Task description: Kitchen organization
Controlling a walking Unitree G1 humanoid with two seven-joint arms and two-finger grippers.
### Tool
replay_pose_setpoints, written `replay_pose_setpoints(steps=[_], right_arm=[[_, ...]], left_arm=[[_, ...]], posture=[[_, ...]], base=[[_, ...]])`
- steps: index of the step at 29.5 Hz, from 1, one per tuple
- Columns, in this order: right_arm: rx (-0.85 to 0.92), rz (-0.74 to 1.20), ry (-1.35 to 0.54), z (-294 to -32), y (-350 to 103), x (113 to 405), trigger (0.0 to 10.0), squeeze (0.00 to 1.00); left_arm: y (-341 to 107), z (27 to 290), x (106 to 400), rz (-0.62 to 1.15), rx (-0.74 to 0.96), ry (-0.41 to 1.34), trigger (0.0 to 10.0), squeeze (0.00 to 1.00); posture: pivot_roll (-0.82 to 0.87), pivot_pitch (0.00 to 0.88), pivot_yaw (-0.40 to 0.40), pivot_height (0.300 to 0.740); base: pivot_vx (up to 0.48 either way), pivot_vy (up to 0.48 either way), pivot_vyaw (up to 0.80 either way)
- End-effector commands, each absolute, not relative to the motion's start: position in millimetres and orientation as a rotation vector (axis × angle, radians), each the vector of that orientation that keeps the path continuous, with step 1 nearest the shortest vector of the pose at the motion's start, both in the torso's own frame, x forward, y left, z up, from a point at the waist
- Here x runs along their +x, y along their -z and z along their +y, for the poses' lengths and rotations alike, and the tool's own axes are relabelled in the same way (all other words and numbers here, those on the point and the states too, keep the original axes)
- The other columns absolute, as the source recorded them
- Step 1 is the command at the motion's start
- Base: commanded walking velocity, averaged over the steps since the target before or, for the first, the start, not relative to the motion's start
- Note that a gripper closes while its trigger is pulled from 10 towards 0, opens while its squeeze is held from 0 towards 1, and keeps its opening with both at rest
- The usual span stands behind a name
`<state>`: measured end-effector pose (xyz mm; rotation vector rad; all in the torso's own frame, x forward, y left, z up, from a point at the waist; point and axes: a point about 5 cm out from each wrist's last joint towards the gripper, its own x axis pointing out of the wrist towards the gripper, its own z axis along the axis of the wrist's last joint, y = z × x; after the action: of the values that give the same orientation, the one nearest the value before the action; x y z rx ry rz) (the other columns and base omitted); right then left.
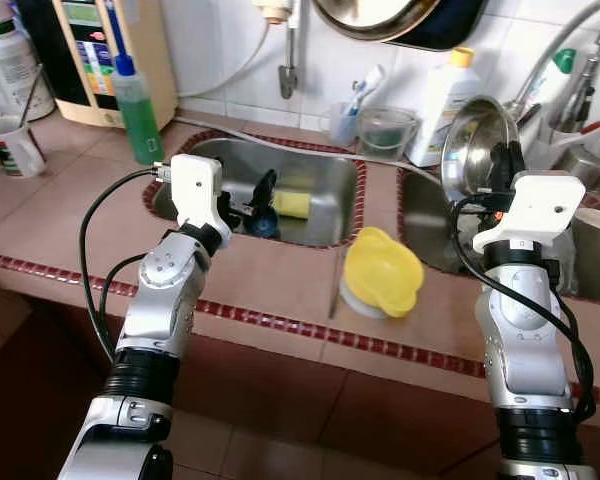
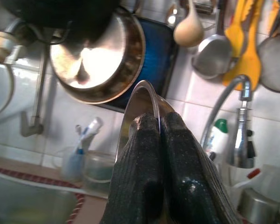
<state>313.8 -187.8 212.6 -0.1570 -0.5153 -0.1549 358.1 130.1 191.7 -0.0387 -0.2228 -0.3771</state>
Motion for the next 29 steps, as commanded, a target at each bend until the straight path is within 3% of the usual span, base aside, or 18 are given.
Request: replay_pose_setpoints(steps=[1, 25, 29], right_arm=[[-0.164, -0.526, 0.153, -188.4, -214.0, 314.3, 10.0, 0.00], [-0.180, -0.514, 0.144, -187.8, -210.7, 314.4, 10.0, 0.00], [-0.182, -0.514, 0.141, -187.3, -210.8, 314.8, 10.0, 0.00]], left_arm=[[-195.4, 128.0, 358.9, -0.227, -0.027, 0.389, 10.0, 0.00], [-195.4, 126.9, 357.3, -0.224, -0.013, 0.409, 10.0, 0.00], [-195.2, 126.9, 357.8, -0.218, 0.003, 0.407, 10.0, 0.00]], posture=[[-0.04, 0.000, -0.031, 0.740], [-0.04, 0.000, -0.032, 0.740], [-0.04, 0.000, -0.032, 0.740]], base=[[0.000, 0.371, 0.00], [0.000, 0.372, 0.00], [0.000, 0.000, 0.00]])
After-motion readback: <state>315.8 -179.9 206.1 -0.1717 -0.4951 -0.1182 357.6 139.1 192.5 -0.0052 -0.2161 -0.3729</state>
